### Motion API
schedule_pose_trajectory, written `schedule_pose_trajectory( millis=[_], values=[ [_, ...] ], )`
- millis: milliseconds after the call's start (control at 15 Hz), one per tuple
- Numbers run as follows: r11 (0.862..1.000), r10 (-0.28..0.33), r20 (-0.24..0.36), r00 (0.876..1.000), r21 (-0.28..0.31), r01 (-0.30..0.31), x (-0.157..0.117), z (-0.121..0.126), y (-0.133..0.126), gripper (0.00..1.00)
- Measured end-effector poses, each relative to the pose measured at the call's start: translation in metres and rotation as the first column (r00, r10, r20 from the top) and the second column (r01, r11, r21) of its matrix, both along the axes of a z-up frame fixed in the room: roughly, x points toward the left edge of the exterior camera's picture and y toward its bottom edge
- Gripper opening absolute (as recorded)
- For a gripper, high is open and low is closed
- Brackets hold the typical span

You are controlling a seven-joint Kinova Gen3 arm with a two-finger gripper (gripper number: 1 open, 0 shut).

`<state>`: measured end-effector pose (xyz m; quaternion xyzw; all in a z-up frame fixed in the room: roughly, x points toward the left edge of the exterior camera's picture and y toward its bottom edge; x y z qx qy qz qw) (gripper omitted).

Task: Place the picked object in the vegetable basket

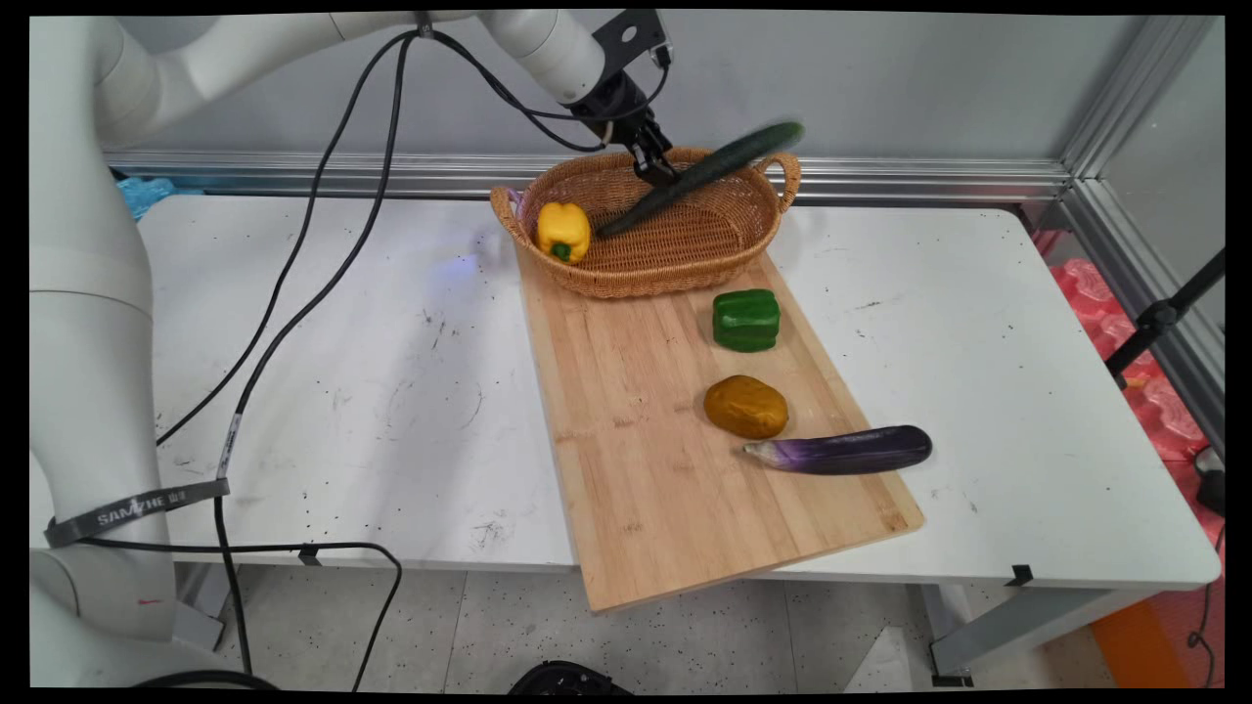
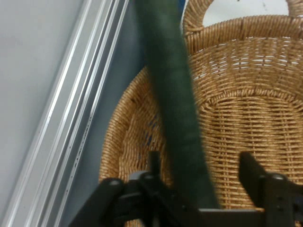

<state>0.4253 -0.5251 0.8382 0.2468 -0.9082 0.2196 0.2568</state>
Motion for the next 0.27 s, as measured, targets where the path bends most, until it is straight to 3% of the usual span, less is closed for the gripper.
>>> schedule_pose_trajectory(
  millis=[267],
  values=[
    [1.000, -0.003, -0.009, 1.000, 0.003, 0.003, -0.0009, -0.0030, -0.0006, 1.00]
  ],
)
